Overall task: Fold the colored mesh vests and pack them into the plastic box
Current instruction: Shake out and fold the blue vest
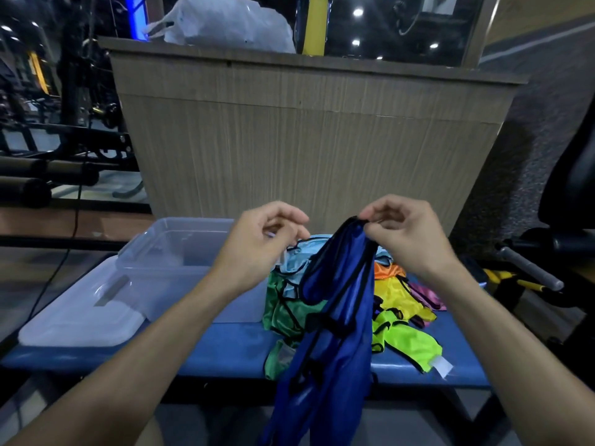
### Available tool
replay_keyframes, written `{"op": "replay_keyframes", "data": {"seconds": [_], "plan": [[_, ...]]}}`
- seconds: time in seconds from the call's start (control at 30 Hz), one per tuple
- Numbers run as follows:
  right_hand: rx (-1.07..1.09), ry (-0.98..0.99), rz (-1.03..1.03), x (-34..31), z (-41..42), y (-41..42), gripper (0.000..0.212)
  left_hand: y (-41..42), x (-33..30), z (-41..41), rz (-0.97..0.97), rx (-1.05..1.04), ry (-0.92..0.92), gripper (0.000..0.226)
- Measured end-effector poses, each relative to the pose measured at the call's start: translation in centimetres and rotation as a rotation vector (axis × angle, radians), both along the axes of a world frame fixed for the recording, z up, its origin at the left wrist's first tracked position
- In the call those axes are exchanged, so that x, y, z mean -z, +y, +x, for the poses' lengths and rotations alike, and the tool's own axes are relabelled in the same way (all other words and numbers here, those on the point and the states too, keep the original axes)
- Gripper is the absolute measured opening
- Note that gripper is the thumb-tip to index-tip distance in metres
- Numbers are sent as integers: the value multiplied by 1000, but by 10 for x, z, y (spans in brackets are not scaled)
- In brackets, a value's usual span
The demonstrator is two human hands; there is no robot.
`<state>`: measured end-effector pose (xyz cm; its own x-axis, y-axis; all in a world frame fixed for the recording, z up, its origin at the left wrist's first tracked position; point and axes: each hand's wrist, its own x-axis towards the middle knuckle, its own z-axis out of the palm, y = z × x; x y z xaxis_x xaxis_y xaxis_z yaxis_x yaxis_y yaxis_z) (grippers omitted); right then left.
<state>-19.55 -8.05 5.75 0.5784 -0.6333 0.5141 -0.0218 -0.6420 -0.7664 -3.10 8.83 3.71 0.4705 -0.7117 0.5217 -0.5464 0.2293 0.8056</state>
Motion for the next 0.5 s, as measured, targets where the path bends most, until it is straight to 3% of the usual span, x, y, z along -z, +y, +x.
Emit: {"op": "replay_keyframes", "data": {"seconds": [0.17, 0.37, 0.5], "plan": [[-49, 16, -1, -21, -9, -2, 22, 17, 27, -15, -113, -59, -536, 13], [-126, -10, -31, -35, -15, -1, 19, 11, 52, -18, -13, -30, -612, 24], [-210, -59, 27, -40, -19, -2, 23, 0, 63, -15, 64, -141, -839, 40]]}}
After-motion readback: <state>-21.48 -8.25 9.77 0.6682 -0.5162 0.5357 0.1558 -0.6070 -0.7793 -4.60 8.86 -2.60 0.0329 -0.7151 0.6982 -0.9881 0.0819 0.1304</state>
